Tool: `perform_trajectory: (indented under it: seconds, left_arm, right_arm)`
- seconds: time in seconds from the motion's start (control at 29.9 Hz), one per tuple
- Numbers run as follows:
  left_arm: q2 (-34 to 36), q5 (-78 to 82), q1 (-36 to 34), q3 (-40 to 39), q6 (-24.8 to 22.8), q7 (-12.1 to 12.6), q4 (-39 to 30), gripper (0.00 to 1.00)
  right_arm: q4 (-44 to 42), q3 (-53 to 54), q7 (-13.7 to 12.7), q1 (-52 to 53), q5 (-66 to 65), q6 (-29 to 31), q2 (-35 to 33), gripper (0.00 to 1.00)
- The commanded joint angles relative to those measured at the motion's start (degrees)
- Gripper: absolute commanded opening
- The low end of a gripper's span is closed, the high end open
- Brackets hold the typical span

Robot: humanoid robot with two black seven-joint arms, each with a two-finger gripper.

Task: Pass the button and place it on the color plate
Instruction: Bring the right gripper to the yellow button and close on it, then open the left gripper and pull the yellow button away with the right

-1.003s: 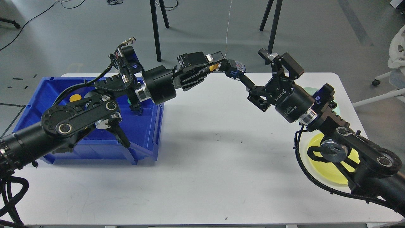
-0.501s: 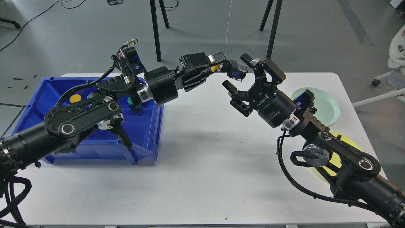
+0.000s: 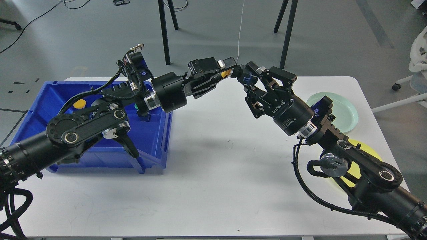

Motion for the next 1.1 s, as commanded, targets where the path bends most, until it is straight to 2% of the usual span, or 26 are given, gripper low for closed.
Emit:
perform_trajectory:
  seconds: [0.0, 0.1, 0.17, 0.27, 0.37, 0.43, 0.53, 0.67, 0.77, 0.94, 1.07]
  left_arm:
    - [-0.04, 0.11, 0.1, -0.09, -0.01, 0.08, 0.0, 0.16]
    - [-0.04, 0.11, 0.18, -0.71, -0.02, 0.08, 0.0, 0.16]
    - [-0.04, 0.11, 0.18, -0.71, -0.1, 0.08, 0.0, 0.21]
    - [-0.04, 0.11, 0.36, -0.8, -0.01, 0.08, 0.0, 0.41]
    - [-0.13, 0.02, 1.15, -2.2, -0.01, 0.08, -0.08, 0.56]
    - [-0.3, 0.02, 1.94, -3.69, -0.19, 0.08, -0.17, 0.7]
    - [-1.35, 0.02, 3.08, -5.63, -0.63, 0.08, -0.26, 0.82]
    - [-1.53, 0.02, 3.26, -6.07, -0.63, 0.08, -0.26, 0.85]
    - [-1.53, 0.02, 3.7, -6.16, -0.45, 0.08, -0.26, 0.85]
    - [-1.09, 0.02, 4.93, -6.77, -0.37, 0.08, -0.26, 0.86]
    - [-1.27, 0.02, 5.37, -7.39, -0.28, 0.08, -0.26, 0.86]
  right_arm:
    - [-0.02, -0.01, 0.0, 0.08, 0.02, -0.08, 0.03, 0.18]
    - [-0.11, 0.08, 0.0, 0.08, 0.02, -0.08, 0.03, 0.11]
    - [-0.11, 0.08, 0.0, 0.08, 0.02, -0.08, 0.03, 0.08]
    - [-0.11, 0.08, 0.0, 0.08, 0.02, -0.08, 0.03, 0.05]
    - [-0.11, 0.08, 0.0, 0.08, 0.02, -0.08, -0.15, 0.03]
    - [-0.02, 0.08, 0.0, -0.01, 0.02, -0.08, -0.24, 0.03]
    - [-0.02, 0.25, 0.0, -0.1, 0.02, -0.08, -0.41, 0.02]
    - [0.06, 2.01, 0.0, -0.71, 0.11, -0.08, -0.76, 0.01]
    - [1.38, 7.18, 0.0, -4.04, 0.28, 0.01, -3.21, 0.01]
    - [6.12, 20.53, 0.0, -16.68, 0.37, -0.08, -8.4, 0.01]
    - [8.59, 29.06, 0.0, -28.9, 0.63, -0.26, -10.08, 0.01]
